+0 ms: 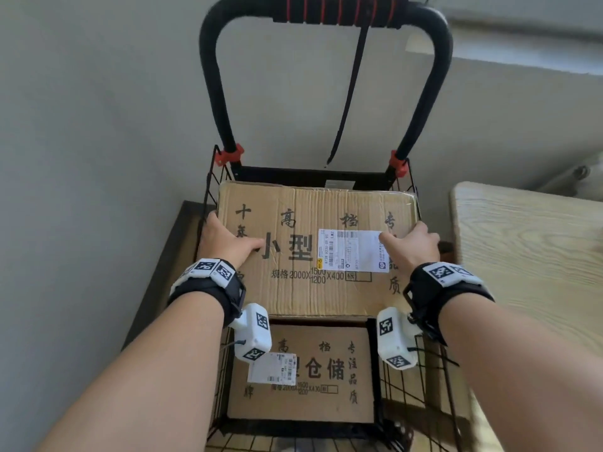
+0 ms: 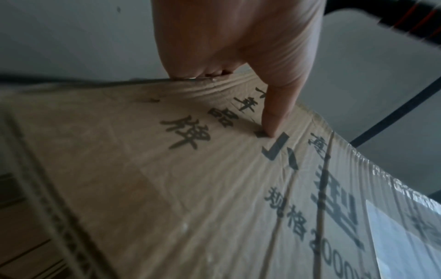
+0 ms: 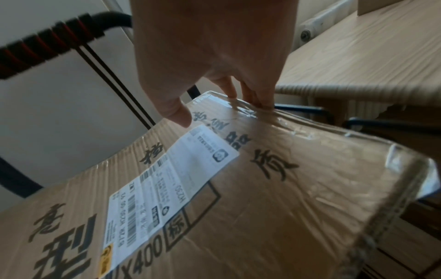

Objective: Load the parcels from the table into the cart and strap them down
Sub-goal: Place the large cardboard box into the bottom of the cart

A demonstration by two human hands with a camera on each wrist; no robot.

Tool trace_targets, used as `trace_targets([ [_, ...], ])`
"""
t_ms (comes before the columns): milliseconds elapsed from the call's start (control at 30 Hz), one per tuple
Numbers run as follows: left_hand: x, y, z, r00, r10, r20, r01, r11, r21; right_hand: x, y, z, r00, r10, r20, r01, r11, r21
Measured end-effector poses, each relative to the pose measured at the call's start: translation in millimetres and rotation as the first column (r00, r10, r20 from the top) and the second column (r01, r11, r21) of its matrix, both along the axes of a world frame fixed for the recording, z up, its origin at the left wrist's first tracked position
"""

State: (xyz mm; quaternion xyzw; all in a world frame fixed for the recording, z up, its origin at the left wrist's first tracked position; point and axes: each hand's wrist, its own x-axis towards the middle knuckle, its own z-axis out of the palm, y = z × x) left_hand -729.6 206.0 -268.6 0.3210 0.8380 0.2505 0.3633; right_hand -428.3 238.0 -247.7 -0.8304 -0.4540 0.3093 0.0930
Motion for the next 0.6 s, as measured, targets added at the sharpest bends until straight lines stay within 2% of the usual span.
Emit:
trace_targets([
  [133,-5,10,-34,1.0,-0.001,0.022,0.002,0.999,-0.038,-8,10,-33,0.997,0.066,0.042,-0.066,0.998,-0.011],
  [333,-2,19,-103,0.997,0.027,0.075,-0.016,0.99,-0.143,-6,31,-84,0.999,0.035,0.016,-0.033,0.995,-0.094],
  [600,0,29,-186,0.997,0.055,0.048,-0.046,0.987,-0.155,-5,20,-172,1.0,0.016,-0.026,-0.021,0.978,-0.207],
])
